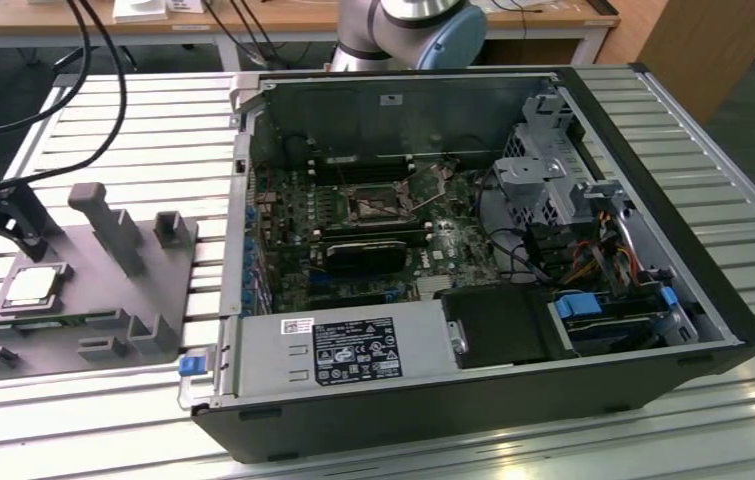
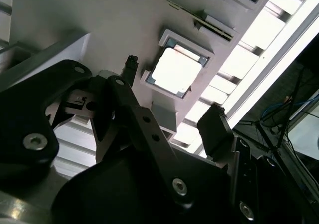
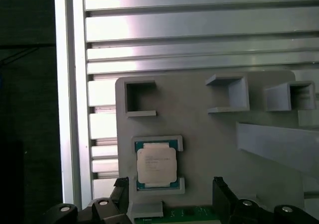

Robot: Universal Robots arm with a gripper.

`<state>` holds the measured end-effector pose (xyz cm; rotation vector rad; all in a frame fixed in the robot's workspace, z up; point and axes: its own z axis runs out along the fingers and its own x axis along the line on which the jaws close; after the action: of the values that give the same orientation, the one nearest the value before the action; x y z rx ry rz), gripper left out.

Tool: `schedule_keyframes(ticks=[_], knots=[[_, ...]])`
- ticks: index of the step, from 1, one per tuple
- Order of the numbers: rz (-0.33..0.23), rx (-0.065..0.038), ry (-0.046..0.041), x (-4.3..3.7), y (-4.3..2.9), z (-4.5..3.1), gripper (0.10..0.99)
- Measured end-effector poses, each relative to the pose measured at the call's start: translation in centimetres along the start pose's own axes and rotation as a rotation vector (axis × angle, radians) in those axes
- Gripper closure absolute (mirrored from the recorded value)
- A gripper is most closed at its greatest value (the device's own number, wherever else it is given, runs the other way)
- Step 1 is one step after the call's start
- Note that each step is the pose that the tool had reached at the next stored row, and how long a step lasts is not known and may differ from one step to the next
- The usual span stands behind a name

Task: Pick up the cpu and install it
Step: 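Pick up the cpu and move it towards the insertion slot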

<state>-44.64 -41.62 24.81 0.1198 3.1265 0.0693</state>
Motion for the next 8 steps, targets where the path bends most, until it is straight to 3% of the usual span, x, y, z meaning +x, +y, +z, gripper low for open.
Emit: schedule_keyframes(ticks=[4, 8], knots=[[0.0, 0.0, 0.0013, 0.01, -0.02, 0.6, 0.325], [0.0, 0.0, 0.0017, 0.01, -0.03, 0.67, 0.325]])
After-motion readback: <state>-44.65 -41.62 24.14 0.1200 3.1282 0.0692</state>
